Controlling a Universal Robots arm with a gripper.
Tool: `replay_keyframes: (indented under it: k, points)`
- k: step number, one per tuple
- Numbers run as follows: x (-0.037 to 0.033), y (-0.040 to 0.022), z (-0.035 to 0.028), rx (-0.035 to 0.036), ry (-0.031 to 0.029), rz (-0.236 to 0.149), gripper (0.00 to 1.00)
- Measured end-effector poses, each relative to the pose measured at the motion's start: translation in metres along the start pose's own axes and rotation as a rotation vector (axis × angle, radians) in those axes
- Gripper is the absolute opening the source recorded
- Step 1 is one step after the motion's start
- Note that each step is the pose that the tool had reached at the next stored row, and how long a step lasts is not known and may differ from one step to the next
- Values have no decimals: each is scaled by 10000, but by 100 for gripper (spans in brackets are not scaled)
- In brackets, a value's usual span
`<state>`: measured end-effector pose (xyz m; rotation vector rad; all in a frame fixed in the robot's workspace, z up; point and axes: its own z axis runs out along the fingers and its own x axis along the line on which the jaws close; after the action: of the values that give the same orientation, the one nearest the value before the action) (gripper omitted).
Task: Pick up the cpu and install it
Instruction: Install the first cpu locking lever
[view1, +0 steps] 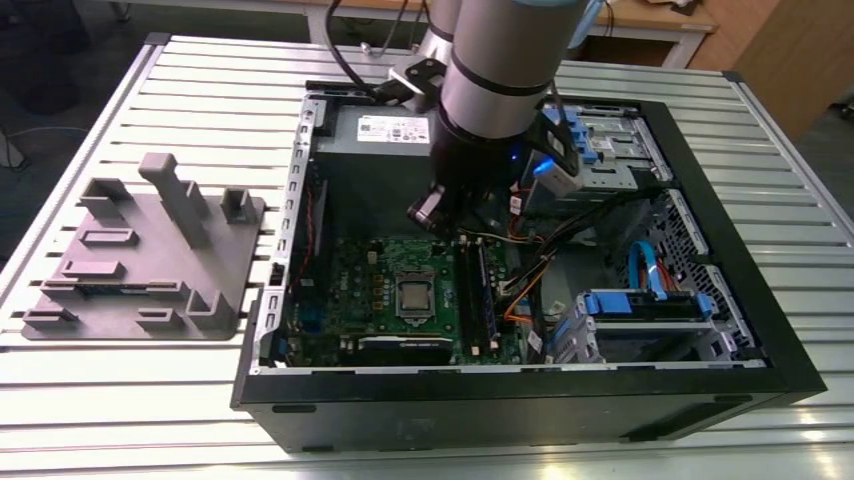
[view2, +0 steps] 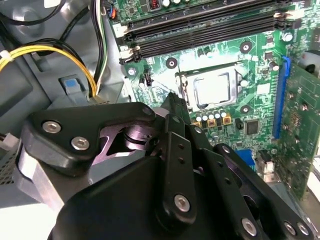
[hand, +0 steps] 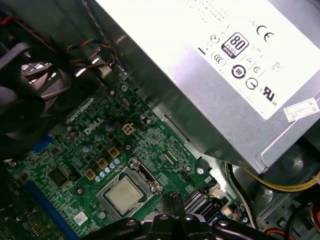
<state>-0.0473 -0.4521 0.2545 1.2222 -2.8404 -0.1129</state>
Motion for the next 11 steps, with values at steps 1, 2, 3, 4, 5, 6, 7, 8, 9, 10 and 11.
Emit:
replay_keyframes:
  k: [1,2,3,4,5,6,7,8,9,10,11]
  points:
    - [-1,-1,16,0,0,1,10]
    - [-1,-2,32,0,-1,1,10]
    - [-1,-3,48,0,-1,1,10]
    - [-1,-4,61,0,-1,0,10]
    - [-1,-5,72,0,0,2,10]
    - [-1,-5,79,1,0,5,10]
    - [0,-5,84,5,5,12,10]
    - [1,-4,90,8,7,21,10]
    - [3,-4,94,13,12,29,10]
    - [8,-6,95,17,17,34,10]
    - [17,-11,96,19,18,39,10]
